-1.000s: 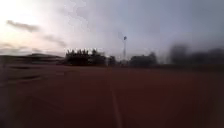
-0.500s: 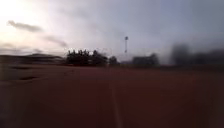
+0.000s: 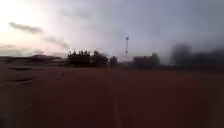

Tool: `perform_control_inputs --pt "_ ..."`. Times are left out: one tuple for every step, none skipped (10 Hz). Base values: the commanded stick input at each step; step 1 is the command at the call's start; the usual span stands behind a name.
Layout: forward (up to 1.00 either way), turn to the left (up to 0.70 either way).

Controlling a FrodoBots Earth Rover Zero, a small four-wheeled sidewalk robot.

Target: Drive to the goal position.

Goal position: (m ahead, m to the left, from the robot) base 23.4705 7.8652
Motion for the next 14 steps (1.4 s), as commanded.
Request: perform_control_inputs --pt "0.70 0.00" --pt "0.70 0.00" --pt "0.70 0.00" --pt "0.70 0.00" --pt "0.70 0.01" --pt "0.70 0.03" --pt "0.70 0.07" --pt "0.70 0.28" --pt "0.70 0.26" --pt "0.70 0.00" --pt "0.70 0.00" --pt "0.70 0.00" --pt "0.70 0.00" --pt "0.70 0.00"
